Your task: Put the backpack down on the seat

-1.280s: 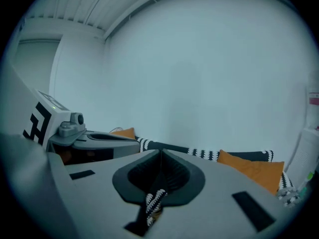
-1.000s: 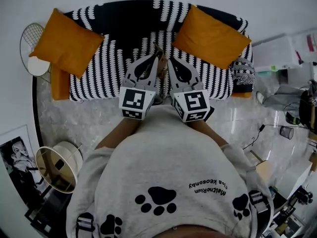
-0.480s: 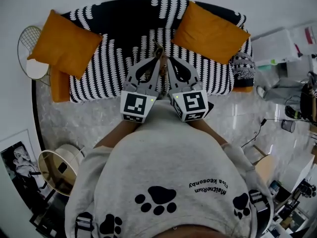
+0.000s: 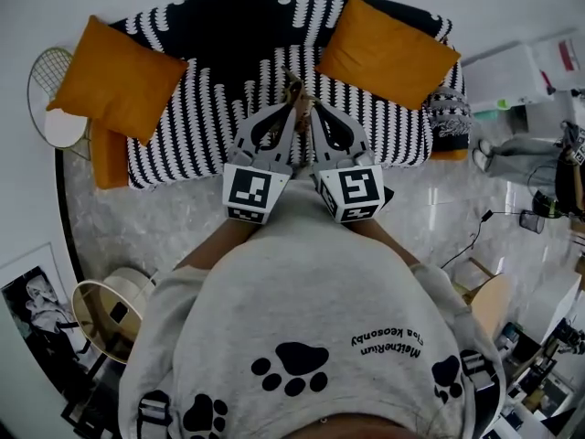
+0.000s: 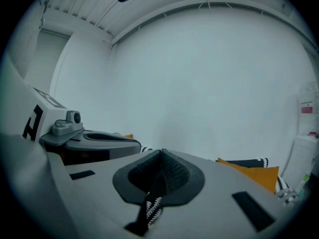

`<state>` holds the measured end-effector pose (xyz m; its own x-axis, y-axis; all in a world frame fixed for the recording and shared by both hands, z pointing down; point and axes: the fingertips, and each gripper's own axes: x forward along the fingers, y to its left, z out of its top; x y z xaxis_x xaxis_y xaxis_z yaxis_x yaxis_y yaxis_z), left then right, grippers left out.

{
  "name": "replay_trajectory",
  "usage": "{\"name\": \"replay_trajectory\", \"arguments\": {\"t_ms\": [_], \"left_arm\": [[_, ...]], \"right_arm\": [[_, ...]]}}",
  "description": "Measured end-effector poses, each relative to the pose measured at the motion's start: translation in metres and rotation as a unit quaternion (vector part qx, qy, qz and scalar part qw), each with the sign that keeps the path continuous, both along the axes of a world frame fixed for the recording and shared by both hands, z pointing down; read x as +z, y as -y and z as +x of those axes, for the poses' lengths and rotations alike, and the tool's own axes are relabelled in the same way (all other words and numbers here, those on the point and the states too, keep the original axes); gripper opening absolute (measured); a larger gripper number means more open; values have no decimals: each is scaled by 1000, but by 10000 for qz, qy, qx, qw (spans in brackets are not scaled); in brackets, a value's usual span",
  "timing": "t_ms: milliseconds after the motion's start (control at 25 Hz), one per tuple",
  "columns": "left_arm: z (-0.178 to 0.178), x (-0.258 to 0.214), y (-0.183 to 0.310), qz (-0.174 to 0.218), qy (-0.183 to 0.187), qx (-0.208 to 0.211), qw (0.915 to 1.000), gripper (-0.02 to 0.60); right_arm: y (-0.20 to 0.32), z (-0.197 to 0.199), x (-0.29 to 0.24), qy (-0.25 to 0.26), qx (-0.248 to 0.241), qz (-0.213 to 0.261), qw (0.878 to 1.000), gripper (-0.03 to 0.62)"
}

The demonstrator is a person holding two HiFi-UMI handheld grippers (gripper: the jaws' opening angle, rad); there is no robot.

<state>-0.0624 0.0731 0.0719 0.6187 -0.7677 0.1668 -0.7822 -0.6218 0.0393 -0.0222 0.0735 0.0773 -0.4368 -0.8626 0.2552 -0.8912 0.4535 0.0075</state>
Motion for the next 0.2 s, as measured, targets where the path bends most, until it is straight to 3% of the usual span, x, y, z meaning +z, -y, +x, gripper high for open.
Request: {"name": "replay_trajectory", "arguments": {"t_ms": [200], "left_arm": [[0, 6, -6, -52, 18, 47, 10000, 20]], "right_arm": [[-10, 3, 6, 24, 112, -67, 9999, 34]]}}
